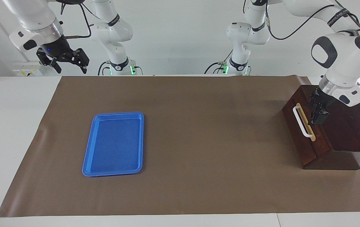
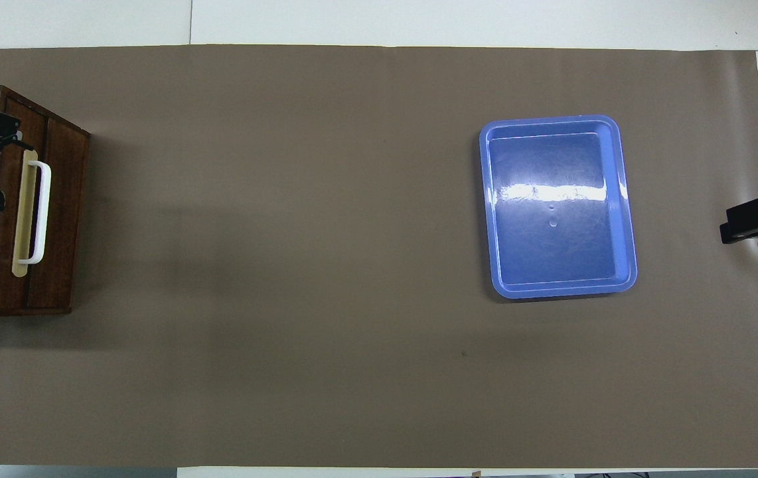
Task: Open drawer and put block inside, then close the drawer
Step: 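Push the drawer shut with the left gripper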
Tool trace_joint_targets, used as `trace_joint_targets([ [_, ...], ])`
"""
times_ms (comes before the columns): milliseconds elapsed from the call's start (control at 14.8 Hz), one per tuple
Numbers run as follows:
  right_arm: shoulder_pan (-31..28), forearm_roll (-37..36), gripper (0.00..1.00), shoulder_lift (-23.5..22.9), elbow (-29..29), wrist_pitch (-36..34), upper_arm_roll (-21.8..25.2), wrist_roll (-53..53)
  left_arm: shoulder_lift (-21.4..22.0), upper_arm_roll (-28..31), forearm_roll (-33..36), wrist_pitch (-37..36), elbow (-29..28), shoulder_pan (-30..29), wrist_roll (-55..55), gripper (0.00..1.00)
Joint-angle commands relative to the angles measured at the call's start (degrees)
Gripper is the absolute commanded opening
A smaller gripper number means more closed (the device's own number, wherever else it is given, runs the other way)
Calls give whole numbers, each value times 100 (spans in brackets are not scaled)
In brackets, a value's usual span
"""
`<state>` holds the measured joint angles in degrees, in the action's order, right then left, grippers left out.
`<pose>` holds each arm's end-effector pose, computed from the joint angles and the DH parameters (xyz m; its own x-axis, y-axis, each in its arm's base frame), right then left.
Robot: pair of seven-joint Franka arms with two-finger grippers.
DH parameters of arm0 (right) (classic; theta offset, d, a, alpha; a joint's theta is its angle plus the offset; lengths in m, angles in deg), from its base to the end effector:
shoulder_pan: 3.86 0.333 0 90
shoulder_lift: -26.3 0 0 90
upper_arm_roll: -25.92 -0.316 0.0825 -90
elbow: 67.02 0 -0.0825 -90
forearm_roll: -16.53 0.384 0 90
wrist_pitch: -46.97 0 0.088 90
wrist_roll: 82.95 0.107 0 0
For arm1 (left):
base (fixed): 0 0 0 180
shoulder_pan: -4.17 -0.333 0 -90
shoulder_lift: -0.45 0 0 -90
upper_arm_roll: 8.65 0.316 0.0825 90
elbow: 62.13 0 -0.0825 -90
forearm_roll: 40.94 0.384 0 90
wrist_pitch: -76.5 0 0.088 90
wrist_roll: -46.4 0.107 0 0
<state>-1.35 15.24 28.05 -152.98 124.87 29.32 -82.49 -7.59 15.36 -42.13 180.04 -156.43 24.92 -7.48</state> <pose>0.5221 -0.0115 0.6562 0.9936 -0.0280 -0.1097 -0.0257 -0.9994 0.0215 0.6063 0.0191 0.5346 0.5419 0.8390 0.0491 0.8399 -0.5427 0.0052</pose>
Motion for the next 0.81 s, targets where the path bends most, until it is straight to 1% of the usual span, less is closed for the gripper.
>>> trace_joint_targets([
  [0, -127, -74, 100, 62, -123, 128, -103, 76, 407, -615, -48, -676, 8, -53, 1200, 100],
  [68, -119, -74, 100, 62, -123, 128, -103, 68, 461, -808, -57, -852, 17, -62, 1596, 100],
  [203, -128, -74, 100, 88, -132, 85, -103, 24, 592, -959, -74, -1212, 130, -71, 2404, 100],
  [338, -127, -74, 100, 194, -246, 93, -103, 23, 637, -1134, -92, -1521, 201, -106, 3389, 100],
  [406, -136, -74, 100, 194, -255, 93, -103, 41, 646, -1370, -83, -1548, 193, -323, 3593, 100],
  [473, -128, -74, 100, 203, -255, 85, -103, 41, 637, -1817, -74, -1592, 201, -761, 3638, 100],
  [609, -128, -74, 100, 203, -255, 76, -103, 41, 654, -3072, -39, -1557, 184, -1911, 3656, 100],
  [676, -136, -65, 100, 194, -255, 76, -103, 41, 663, -3435, -31, -1539, 175, -2273, 3665, 100],
  [744, -136, -65, 100, 194, -255, 84, -94, 32, 620, -3490, 13, -1609, 219, -2399, 3743, 100],
])
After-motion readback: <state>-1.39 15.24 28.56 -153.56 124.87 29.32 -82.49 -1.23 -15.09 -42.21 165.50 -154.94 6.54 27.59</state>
